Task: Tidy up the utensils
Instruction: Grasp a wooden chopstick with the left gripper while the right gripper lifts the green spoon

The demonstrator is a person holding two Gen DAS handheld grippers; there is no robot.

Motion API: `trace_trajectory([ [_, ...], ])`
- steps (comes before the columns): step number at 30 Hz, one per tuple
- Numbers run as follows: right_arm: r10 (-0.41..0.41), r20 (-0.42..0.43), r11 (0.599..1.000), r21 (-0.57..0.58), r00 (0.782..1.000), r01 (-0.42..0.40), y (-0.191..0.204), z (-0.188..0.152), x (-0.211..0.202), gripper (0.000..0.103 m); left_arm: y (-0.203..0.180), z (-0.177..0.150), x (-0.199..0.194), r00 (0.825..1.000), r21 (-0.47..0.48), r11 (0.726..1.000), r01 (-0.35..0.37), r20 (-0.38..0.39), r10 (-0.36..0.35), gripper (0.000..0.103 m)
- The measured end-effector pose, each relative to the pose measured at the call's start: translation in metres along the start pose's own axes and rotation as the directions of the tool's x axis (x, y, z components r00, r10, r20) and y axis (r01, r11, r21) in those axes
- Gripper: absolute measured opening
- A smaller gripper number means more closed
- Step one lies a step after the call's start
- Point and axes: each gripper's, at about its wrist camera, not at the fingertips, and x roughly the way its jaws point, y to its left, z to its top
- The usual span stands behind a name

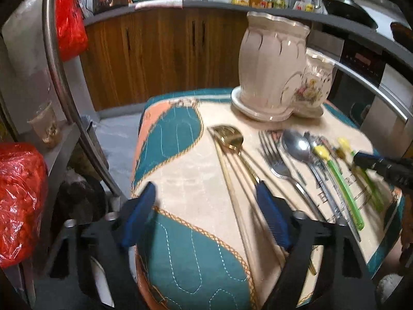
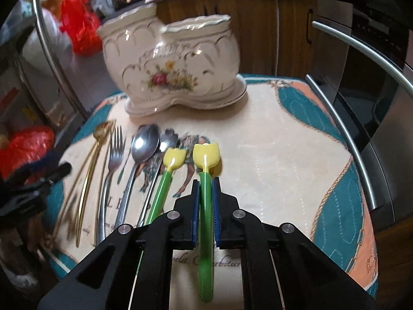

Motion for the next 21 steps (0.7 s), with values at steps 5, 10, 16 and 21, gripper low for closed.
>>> trace_trajectory([
  [5,0.022,0.017,1.000,-0.023,1.000,-0.022,0.000,-0.001,-0.003,0.011,-0.012,-0.001,0.002,1.000,0.030,1.000,0.000,-0.026,0.000,0.054],
  [10,0.040,0.037,0.998,-0.057,0.999,-0.038,0.001,-0.001,-0.007,0.011,-0.032,0.001,0.011,0.996,0.092,0.995,-0.035,-0.083,0.042,0.026],
  [16,0.073,0.063,0.995,-0.075,0.995,-0.068,-0.003,0.001,-0.015,0.011,-0.034,0.012,0.019,0.988,0.095,0.993,-0.070,-0.131,0.082,0.023],
  [21,0.091,0.064,0.993,-0.084,0.994,-0.085,-0.007,0.000,-0.016,0.011,-0.041,0.018,0.026,0.982,0.109,0.989,-0.098,-0.149,0.113,0.022],
])
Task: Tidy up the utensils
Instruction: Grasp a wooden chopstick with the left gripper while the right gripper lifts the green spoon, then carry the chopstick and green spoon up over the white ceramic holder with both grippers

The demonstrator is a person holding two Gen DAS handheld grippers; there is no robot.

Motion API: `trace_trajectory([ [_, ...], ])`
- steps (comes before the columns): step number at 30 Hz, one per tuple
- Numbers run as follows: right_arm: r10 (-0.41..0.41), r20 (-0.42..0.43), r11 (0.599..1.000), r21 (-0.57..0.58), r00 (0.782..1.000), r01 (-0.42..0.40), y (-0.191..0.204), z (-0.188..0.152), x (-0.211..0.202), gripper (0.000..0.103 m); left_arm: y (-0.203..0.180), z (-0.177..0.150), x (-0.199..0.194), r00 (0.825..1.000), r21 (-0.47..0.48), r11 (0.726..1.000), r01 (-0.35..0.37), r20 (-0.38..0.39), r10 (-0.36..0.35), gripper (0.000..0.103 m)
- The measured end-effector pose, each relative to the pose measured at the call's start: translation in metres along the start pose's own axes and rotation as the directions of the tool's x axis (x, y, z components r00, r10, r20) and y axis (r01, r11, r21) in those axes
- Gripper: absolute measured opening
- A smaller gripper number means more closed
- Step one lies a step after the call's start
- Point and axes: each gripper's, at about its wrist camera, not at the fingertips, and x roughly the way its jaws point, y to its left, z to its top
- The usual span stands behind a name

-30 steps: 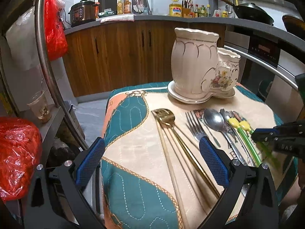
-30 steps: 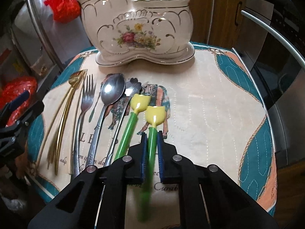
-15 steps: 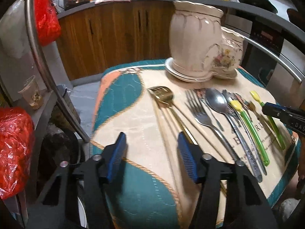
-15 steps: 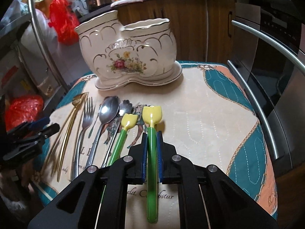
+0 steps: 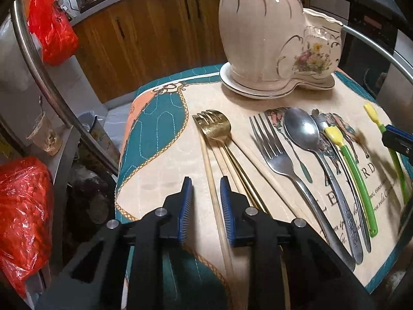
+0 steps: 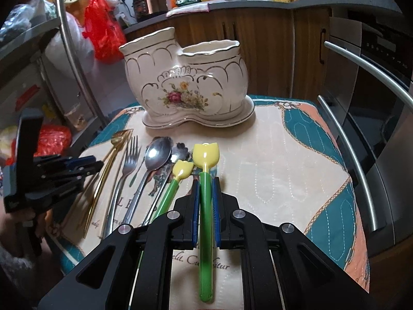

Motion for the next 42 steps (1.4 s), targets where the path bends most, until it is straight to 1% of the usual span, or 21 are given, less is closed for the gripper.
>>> trace_trajectory([
  [2,0.008,-0.001,1.000,-0.004,1.000,-0.008,-0.001,0.000,0.000,0.011,-0.002,0.002,0.002,1.000,0.001,1.000,-0.009,-0.003,0.009,0.021],
  [5,0.021,0.001,1.000,-0.005,1.000,-0.021,-0.001,0.000,0.000,0.011,-0.003,0.005,0.004,1.000,-0.007,1.000,0.024,-0.011,-0.024,0.007],
  [8,0.032,0.009,0.999,0.000,0.999,-0.032,-0.001,0.000,-0.003,0.011,-0.002,0.003,0.002,1.000,-0.006,1.000,0.022,-0.006,-0.022,0.005],
  [14,0.054,0.037,0.998,0.027,0.998,-0.055,-0.008,0.002,-0.009,0.011,0.015,-0.003,-0.007,0.999,-0.070,0.997,0.040,-0.003,-0.040,0.005],
  [19,0.071,0.083,0.997,0.019,0.994,-0.073,-0.007,0.008,-0.016,0.011,0.027,-0.007,-0.033,0.998,-0.093,0.995,0.037,0.062,-0.031,0.005],
  [21,0.082,0.116,0.996,0.014,0.990,-0.084,-0.005,0.014,-0.020,0.011,0.034,-0.005,-0.050,0.991,-0.113,0.993,0.046,0.132,-0.031,0.005],
  [23,0.091,0.158,0.996,0.009,0.983,-0.094,-0.004,0.022,-0.024,0.011,0.043,0.000,-0.067,0.976,-0.147,0.985,0.087,0.213,-0.054,0.005],
  [24,0.094,0.185,0.995,0.002,0.978,-0.096,-0.003,0.029,-0.027,0.011,0.047,0.004,-0.076,0.961,-0.152,0.981,0.123,0.264,-0.080,0.005],
  [25,0.096,0.203,0.995,-0.004,0.974,-0.097,-0.003,0.034,-0.029,0.011,0.050,0.011,-0.085,0.947,-0.157,0.978,0.138,0.309,-0.084,0.005],
  [26,0.099,0.230,0.995,-0.015,0.968,-0.098,-0.001,0.042,-0.030,0.011,0.049,0.016,-0.091,0.939,-0.156,0.977,0.144,0.333,-0.085,0.005],
  [27,0.100,0.250,0.995,-0.020,0.963,-0.098,-0.001,0.050,-0.031,0.011,0.049,0.025,-0.100,0.919,-0.144,0.975,0.167,0.380,-0.101,0.005],
  [29,0.109,0.288,0.994,-0.019,0.951,-0.109,-0.002,0.067,-0.033,0.011,0.048,0.043,-0.109,0.894,-0.126,0.972,0.196,0.430,-0.124,0.005],
  [30,0.117,0.313,0.993,-0.013,0.943,-0.119,-0.004,0.078,-0.032,0.011,0.048,0.056,-0.114,0.871,-0.109,0.965,0.239,0.464,-0.163,0.005],
  [32,0.134,0.354,0.989,0.004,0.925,-0.145,-0.009,0.097,-0.031,0.011,0.046,0.078,-0.118,0.848,-0.100,0.956,0.276,0.494,-0.193,0.005],
  [33,0.143,0.373,0.987,0.010,0.917,-0.158,-0.011,0.105,-0.030,0.011,0.045,0.091,-0.118,0.832,-0.092,0.950,0.299,0.512,-0.212,0.005],
  [36,0.150,0.445,0.985,0.014,0.883,-0.175,-0.019,0.136,-0.025,0.011,0.041,0.126,-0.115,0.794,-0.083,0.937,0.340,0.559,-0.238,0.005],
  [37,0.154,0.458,0.984,0.012,0.876,-0.179,-0.021,0.142,-0.022,0.011,0.040,0.142,-0.111,0.780,-0.087,0.930,0.357,0.575,-0.245,0.005],
  [38,0.156,0.470,0.983,0.013,0.869,-0.184,-0.024,0.150,-0.017,0.011,0.037,0.151,-0.108,0.773,-0.090,0.926,0.365,0.583,-0.248,0.005],
  [39,0.163,0.472,0.981,0.018,0.866,-0.194,-0.027,0.157,-0.010,0.011,0.034,0.163,-0.102,0.759,-0.088,0.917,0.389,0.594,-0.265,0.005],
  [41,0.177,0.467,0.975,0.035,0.866,-0.218,-0.033,0.166,0.001,0.011,0.028,0.180,-0.094,0.746,-0.088,0.913,0.399,0.610,-0.267,0.005],
  [42,0.186,0.462,0.972,0.044,0.867,-0.232,-0.036,0.172,0.010,0.011,0.025,0.186,-0.092,0.736,-0.084,0.913,0.400,0.622,-0.265,0.005],
])
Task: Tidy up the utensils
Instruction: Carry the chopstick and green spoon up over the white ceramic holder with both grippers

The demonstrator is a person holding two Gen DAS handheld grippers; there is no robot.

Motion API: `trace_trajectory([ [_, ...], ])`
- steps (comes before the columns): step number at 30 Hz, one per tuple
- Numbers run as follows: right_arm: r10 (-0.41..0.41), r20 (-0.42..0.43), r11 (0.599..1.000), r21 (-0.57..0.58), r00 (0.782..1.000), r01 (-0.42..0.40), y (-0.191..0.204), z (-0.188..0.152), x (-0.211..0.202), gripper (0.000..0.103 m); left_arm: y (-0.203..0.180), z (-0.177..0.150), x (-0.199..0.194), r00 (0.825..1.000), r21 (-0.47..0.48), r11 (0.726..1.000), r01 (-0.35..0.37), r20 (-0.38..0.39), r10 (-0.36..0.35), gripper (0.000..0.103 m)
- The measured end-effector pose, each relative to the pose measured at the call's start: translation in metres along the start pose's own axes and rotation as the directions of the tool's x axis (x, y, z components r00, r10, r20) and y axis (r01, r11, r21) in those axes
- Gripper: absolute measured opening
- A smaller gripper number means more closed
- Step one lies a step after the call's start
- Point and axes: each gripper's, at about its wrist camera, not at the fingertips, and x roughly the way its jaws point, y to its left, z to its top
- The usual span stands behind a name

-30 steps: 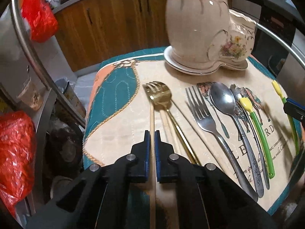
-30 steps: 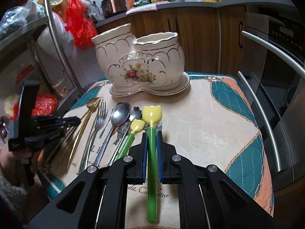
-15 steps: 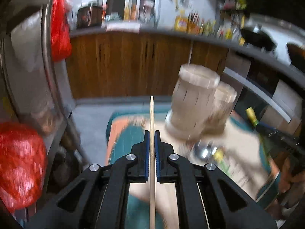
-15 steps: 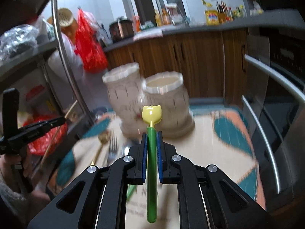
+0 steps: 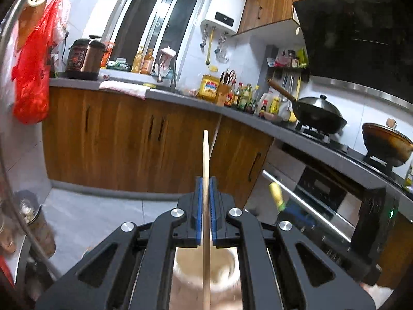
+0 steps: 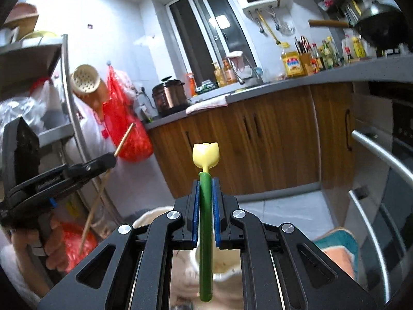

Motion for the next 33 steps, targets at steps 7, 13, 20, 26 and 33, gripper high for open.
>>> trace_trajectory([
  [7,-0.014,-0.010,1.000,0.024,1.000,0.014,-0.017,-0.003,0.036,0.011,-0.002,0.004,0.047,0.997,0.013,0.999,-0.049,0.063,0.048,0.005],
  [13,-0.032,-0.023,0.999,-0.017,0.999,0.031,-0.016,-0.020,0.046,0.011,-0.003,-0.013,0.061,0.990,0.069,0.992,-0.107,0.096,0.100,0.005],
  [20,-0.052,-0.071,0.998,-0.046,0.996,0.048,-0.014,-0.031,0.042,0.011,-0.003,-0.029,0.041,0.992,0.120,0.986,-0.114,0.066,0.106,0.005],
  [26,-0.070,-0.116,0.996,-0.059,0.991,0.063,-0.012,-0.037,0.029,0.011,0.006,-0.041,0.020,0.993,0.116,0.987,-0.107,-0.035,0.112,0.005],
  [33,-0.099,-0.189,0.994,-0.070,0.977,0.087,-0.007,-0.045,0.019,0.011,0.011,-0.051,0.008,0.984,0.130,0.986,-0.107,-0.126,0.123,0.005],
])
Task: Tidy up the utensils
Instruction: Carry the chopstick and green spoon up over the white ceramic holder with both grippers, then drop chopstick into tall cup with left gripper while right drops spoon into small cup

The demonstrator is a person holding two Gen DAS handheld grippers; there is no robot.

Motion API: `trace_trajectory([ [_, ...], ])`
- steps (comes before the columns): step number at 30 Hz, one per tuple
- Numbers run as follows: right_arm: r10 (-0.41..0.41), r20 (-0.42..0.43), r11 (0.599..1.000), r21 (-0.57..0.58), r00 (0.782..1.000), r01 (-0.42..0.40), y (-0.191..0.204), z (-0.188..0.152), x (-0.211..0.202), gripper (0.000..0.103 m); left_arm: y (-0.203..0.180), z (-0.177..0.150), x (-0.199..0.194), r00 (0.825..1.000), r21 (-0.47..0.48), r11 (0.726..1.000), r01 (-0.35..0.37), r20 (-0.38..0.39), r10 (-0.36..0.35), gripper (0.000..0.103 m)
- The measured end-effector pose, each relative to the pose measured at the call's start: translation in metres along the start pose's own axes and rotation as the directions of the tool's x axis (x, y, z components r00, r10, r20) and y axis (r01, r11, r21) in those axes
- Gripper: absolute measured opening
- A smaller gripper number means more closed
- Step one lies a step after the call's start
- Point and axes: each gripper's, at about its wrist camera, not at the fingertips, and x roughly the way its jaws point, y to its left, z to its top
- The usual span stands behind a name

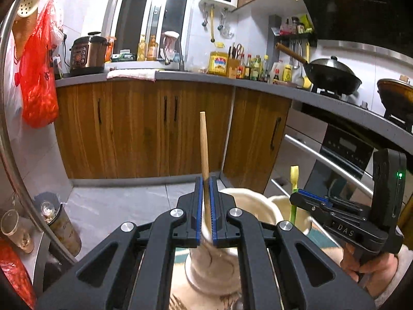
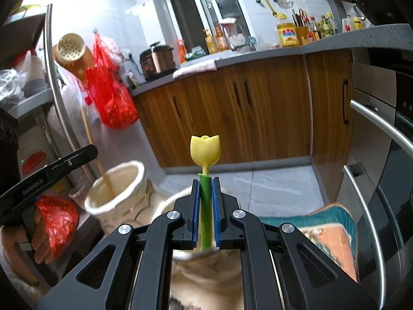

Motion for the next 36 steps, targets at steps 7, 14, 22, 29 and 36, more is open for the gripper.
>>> trace_trajectory([
  [7,-0.031,-0.045,0.999,-0.019,0.998,0.030,0.005,-0.007,0.004,0.011,-0.004,-0.009,0.008,0.999,0.040,0.999,-0.025,-0.045,0.026,0.005],
  [14,-0.033,-0.045,0.999,-0.016,0.998,0.033,0.004,-0.005,0.003,0.020,-0.012,-0.009,0.007,0.998,0.079,0.996,-0.052,-0.033,0.054,0.008],
  [22,-0.051,-0.027,0.998,-0.034,0.998,0.050,0.008,-0.003,-0.008,0.052,-0.013,-0.009,-0.006,0.995,0.082,0.993,-0.085,-0.040,0.088,0.038],
  [29,-0.086,0.003,0.996,-0.019,0.996,0.086,0.008,-0.004,-0.028,0.081,-0.009,-0.015,-0.042,0.990,0.081,0.989,-0.125,-0.061,0.130,0.065],
  [36,-0.135,0.080,0.989,-0.051,0.988,0.139,0.021,-0.014,-0.067,0.098,-0.003,-0.035,-0.085,0.982,0.061,0.984,-0.168,-0.075,0.172,0.095],
])
